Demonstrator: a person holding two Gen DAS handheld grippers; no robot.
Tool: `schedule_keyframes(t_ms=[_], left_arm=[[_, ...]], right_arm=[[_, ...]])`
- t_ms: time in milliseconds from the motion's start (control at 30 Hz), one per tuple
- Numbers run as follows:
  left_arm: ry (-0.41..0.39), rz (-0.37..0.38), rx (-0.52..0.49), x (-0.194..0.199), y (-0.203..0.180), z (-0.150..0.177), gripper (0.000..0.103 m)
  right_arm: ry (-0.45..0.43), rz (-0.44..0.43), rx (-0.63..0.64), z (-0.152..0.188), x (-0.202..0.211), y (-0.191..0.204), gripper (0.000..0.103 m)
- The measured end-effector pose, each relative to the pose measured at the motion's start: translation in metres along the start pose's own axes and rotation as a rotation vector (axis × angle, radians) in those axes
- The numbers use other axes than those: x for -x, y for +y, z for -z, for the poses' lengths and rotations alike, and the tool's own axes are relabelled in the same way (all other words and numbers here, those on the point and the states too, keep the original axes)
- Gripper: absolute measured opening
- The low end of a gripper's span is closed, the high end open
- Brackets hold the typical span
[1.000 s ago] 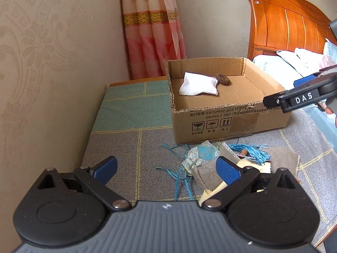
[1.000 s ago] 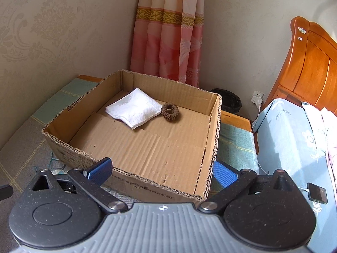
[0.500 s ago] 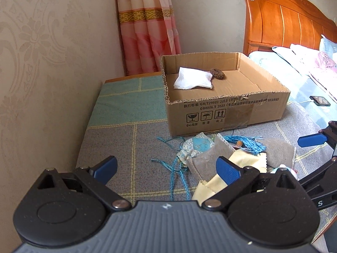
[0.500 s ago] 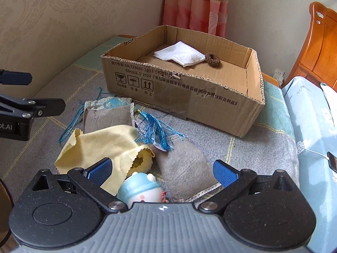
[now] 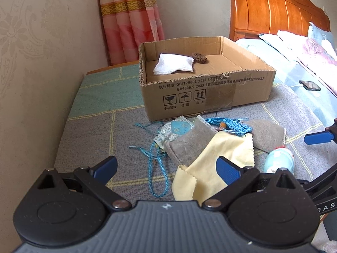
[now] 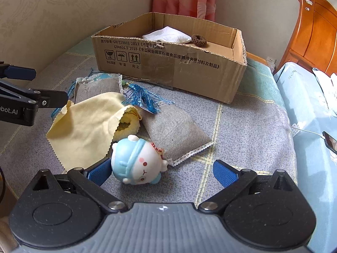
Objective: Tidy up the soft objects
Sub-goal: 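Move both grippers back to the pile and grasp the yellow cloth with the left gripper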
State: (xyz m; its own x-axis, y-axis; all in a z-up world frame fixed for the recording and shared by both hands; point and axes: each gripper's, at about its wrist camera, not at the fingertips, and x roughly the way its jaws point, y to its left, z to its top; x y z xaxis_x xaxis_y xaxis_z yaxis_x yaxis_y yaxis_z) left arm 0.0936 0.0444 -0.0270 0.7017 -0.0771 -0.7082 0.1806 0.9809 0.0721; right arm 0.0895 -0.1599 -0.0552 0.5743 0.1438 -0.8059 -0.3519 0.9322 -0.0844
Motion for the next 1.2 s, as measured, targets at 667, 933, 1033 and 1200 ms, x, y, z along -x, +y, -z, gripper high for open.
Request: schedule_keyframes(t_ms=[667, 933, 1033, 1200], left_arm=[[0.054, 0.165, -0.142, -0.007, -0.034, 0.022, 0.100], [0.082, 0.128, -0.175, -0.021, -0.044, 0.023, 0.100], [0.109, 0.158, -0.128, -0.028, -0.041, 0.020, 0.100], [0.102, 0.175, -0.152, -0.028, -0.051, 0.021, 0.099]], right_arm=[[-0.074, -0.046, -0.009, 0.036, -0.005, -0.021, 0.103], [-0.090, -0.055, -0.003, 0.037, -0.005, -0.022, 0.103], [-0.096, -0.054, -0.003, 0.038, -0.004, -0.022, 0.103], [-0.107, -0.057, 0.000, 0.040, -0.003, -0.023, 0.103]])
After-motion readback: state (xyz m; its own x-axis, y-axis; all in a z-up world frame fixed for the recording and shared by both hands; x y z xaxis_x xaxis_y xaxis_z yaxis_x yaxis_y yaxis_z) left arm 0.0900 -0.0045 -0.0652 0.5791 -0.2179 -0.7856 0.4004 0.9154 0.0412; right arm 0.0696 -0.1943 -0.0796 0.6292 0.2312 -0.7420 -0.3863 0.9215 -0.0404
